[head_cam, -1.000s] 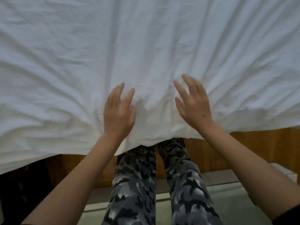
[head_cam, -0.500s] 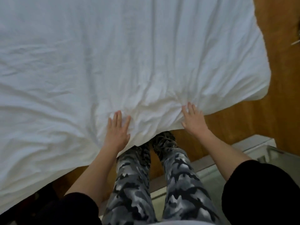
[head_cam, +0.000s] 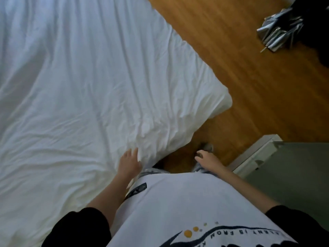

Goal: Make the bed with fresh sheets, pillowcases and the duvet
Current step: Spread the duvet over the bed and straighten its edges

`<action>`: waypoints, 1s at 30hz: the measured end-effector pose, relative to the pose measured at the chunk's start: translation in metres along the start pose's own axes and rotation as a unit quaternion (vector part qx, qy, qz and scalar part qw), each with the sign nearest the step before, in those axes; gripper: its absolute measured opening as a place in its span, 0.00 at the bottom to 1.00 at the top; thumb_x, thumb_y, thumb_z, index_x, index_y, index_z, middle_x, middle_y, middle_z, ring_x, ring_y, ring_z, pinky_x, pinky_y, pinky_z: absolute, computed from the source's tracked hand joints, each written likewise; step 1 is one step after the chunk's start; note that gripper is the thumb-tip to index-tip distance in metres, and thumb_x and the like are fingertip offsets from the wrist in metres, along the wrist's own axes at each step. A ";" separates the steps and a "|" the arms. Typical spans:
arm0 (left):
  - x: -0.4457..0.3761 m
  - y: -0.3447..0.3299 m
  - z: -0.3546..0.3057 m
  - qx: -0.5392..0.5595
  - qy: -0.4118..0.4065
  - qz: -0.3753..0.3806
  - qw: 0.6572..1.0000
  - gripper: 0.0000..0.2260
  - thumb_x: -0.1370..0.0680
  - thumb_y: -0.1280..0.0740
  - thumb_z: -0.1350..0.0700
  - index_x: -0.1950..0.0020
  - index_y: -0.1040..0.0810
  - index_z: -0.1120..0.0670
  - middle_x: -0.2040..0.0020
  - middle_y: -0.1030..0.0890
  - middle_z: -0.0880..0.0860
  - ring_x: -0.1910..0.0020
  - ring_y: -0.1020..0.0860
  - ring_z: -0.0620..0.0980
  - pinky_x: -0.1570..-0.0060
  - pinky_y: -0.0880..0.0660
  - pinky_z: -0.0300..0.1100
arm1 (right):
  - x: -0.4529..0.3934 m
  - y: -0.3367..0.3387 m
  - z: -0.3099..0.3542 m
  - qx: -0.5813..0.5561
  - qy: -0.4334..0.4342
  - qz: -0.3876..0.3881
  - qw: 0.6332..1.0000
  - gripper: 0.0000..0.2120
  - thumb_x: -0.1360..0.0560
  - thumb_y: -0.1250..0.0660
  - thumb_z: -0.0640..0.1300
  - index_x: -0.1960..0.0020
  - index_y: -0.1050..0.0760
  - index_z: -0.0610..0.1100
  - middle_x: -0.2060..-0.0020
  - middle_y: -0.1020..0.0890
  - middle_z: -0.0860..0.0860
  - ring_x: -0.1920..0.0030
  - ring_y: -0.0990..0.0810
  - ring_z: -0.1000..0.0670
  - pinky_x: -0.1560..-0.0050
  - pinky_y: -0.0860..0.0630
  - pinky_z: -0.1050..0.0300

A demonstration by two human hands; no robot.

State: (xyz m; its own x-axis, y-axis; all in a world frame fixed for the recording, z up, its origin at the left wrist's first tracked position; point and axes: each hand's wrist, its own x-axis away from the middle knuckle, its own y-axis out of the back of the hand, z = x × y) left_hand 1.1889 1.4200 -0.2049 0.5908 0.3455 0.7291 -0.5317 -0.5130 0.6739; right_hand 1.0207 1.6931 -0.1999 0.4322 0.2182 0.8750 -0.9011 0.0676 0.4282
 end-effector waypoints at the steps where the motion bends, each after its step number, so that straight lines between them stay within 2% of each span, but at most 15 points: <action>1: -0.004 0.006 -0.012 -0.011 0.005 -0.002 1.000 0.28 0.19 0.42 0.53 0.22 0.48 0.56 0.23 0.43 0.60 0.25 0.42 0.58 0.29 0.42 0.48 | 0.000 0.011 -0.009 -0.012 0.012 -0.005 1.000 0.22 0.19 0.43 0.53 0.28 0.36 0.49 0.30 0.30 0.48 0.33 0.30 0.45 0.34 0.30 0.48; 3: -0.020 0.015 -0.044 -0.017 0.016 -0.012 1.000 0.28 0.19 0.42 0.53 0.22 0.48 0.55 0.23 0.43 0.61 0.25 0.42 0.59 0.29 0.43 0.49 | -0.011 0.041 -0.031 -0.020 0.038 -0.028 0.999 0.22 0.19 0.42 0.52 0.27 0.36 0.48 0.30 0.30 0.48 0.32 0.31 0.45 0.36 0.31 0.50; 8: -0.069 0.020 -0.163 0.029 0.041 -0.067 0.996 0.27 0.21 0.39 0.54 0.23 0.43 0.57 0.25 0.38 0.62 0.27 0.38 0.61 0.30 0.40 0.51 | -0.056 0.138 -0.102 -0.014 0.073 -0.052 0.996 0.22 0.20 0.41 0.50 0.28 0.36 0.46 0.30 0.30 0.46 0.32 0.31 0.45 0.35 0.30 0.47; 11: -0.079 0.010 -0.261 0.090 0.075 -0.047 0.992 0.27 0.21 0.39 0.54 0.23 0.43 0.56 0.27 0.36 0.61 0.30 0.35 0.61 0.34 0.35 0.51 | -0.071 0.202 -0.145 0.004 0.078 -0.050 0.996 0.21 0.20 0.41 0.48 0.28 0.35 0.44 0.31 0.30 0.45 0.32 0.31 0.44 0.34 0.32 0.49; 13: -0.085 0.007 -0.329 0.124 0.058 -0.032 0.990 0.26 0.20 0.40 0.54 0.24 0.43 0.55 0.27 0.37 0.59 0.30 0.36 0.60 0.34 0.35 0.51 | -0.077 0.241 -0.168 0.021 0.070 -0.051 0.996 0.21 0.20 0.41 0.48 0.28 0.35 0.43 0.32 0.29 0.44 0.33 0.31 0.44 0.35 0.32 0.51; 17: -0.100 0.018 -0.426 0.188 0.027 -0.072 0.979 0.27 0.21 0.39 0.53 0.23 0.42 0.55 0.25 0.38 0.58 0.28 0.37 0.57 0.30 0.37 0.49 | -0.105 0.300 -0.185 0.070 0.065 -0.025 0.995 0.23 0.20 0.40 0.50 0.27 0.36 0.45 0.32 0.28 0.45 0.34 0.29 0.44 0.35 0.30 0.48; 22: -0.159 0.026 -0.443 0.185 0.037 -0.076 0.979 0.28 0.22 0.37 0.54 0.24 0.41 0.57 0.27 0.36 0.60 0.30 0.35 0.59 0.32 0.36 0.50 | -0.180 0.335 -0.142 0.082 0.079 -0.007 0.993 0.26 0.20 0.40 0.49 0.25 0.41 0.44 0.30 0.31 0.44 0.32 0.32 0.43 0.35 0.32 0.48; 27: -0.257 0.032 -0.420 0.152 0.060 -0.049 0.985 0.29 0.19 0.40 0.52 0.22 0.48 0.55 0.24 0.42 0.60 0.26 0.41 0.58 0.28 0.42 0.48 | -0.272 0.343 -0.084 0.059 0.073 -0.020 0.995 0.26 0.22 0.37 0.49 0.27 0.39 0.42 0.34 0.28 0.44 0.36 0.28 0.42 0.46 0.32 0.53; 30: -0.302 0.037 -0.408 0.148 0.083 -0.033 0.985 0.31 0.19 0.40 0.52 0.21 0.53 0.54 0.22 0.47 0.60 0.25 0.44 0.58 0.28 0.42 0.50 | -0.322 0.341 -0.064 0.028 0.024 -0.012 0.999 0.36 0.25 0.33 0.54 0.24 0.46 0.42 0.30 0.33 0.44 0.32 0.32 0.42 0.41 0.32 0.50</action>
State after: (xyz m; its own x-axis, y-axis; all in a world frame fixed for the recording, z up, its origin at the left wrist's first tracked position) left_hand 0.7432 1.6178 -0.3515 0.4978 0.4969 0.7108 -0.2810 -0.6830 0.6742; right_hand 0.5719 1.7079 -0.3493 0.4507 0.2637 0.8529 -0.8864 0.0190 0.4625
